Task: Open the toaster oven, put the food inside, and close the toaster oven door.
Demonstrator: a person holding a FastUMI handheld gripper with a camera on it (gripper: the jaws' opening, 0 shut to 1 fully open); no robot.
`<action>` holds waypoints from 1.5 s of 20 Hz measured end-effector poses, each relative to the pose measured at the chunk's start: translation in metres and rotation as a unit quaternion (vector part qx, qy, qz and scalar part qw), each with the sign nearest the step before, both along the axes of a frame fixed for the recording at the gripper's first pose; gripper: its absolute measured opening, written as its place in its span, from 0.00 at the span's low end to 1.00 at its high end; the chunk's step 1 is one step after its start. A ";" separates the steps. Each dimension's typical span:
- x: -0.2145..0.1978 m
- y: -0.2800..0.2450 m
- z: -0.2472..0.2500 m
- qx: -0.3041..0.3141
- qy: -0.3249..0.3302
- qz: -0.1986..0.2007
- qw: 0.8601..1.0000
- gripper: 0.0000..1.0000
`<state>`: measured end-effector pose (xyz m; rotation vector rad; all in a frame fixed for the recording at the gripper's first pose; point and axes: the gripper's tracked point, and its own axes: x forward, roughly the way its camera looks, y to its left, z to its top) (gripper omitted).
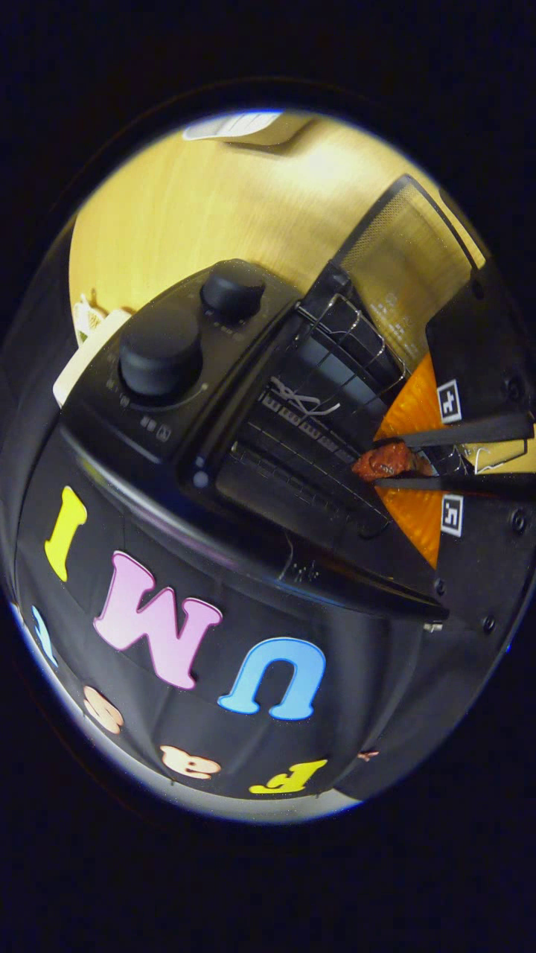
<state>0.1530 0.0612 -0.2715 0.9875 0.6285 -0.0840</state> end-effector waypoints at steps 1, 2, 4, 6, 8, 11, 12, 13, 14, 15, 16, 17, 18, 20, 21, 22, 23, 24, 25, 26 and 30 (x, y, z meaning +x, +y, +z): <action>-0.002 -0.004 0.001 -0.027 -0.002 0.011 1.000 0.27; -0.005 -0.007 0.001 -0.050 -0.003 0.021 0.999 0.34; -0.010 -0.011 0.002 -0.092 -0.007 0.042 0.995 0.48; -0.013 -0.009 0.006 -0.127 -0.019 0.071 0.989 0.79; -0.022 -0.012 0.006 -0.176 -0.022 0.094 0.980 0.99; -0.044 -0.010 0.011 -0.222 -0.026 0.127 0.966 0.98; -0.052 -0.014 0.014 -0.245 -0.029 0.138 0.959 0.98; -0.059 -0.016 0.019 -0.263 -0.036 0.152 0.952 0.98; -0.067 -0.015 0.024 -0.276 -0.042 0.168 0.945 0.98; -0.075 -0.014 0.026 -0.289 -0.042 0.186 0.938 0.98; -0.084 -0.014 0.027 -0.300 -0.041 0.205 0.931 0.98; -0.092 -0.015 0.028 -0.313 -0.038 0.220 0.923 0.98; -0.101 -0.018 0.026 -0.327 -0.031 0.230 0.916 0.98; -0.119 -0.024 0.020 -0.343 -0.007 0.244 0.907 0.98; -0.127 -0.023 0.017 -0.346 0.001 0.255 0.903 0.99; -0.136 -0.023 0.013 -0.351 0.010 0.265 0.898 0.98; -0.146 -0.022 0.009 -0.356 0.021 0.276 0.893 0.98; -0.154 -0.020 0.004 -0.355 0.032 0.286 0.889 0.99; -0.162 -0.016 -0.001 -0.350 0.044 0.295 0.888 0.99; -0.170 -0.012 -0.007 -0.343 0.058 0.302 0.888 0.98; -0.184 0.002 -0.029 -0.341 0.089 0.330 0.876 0.99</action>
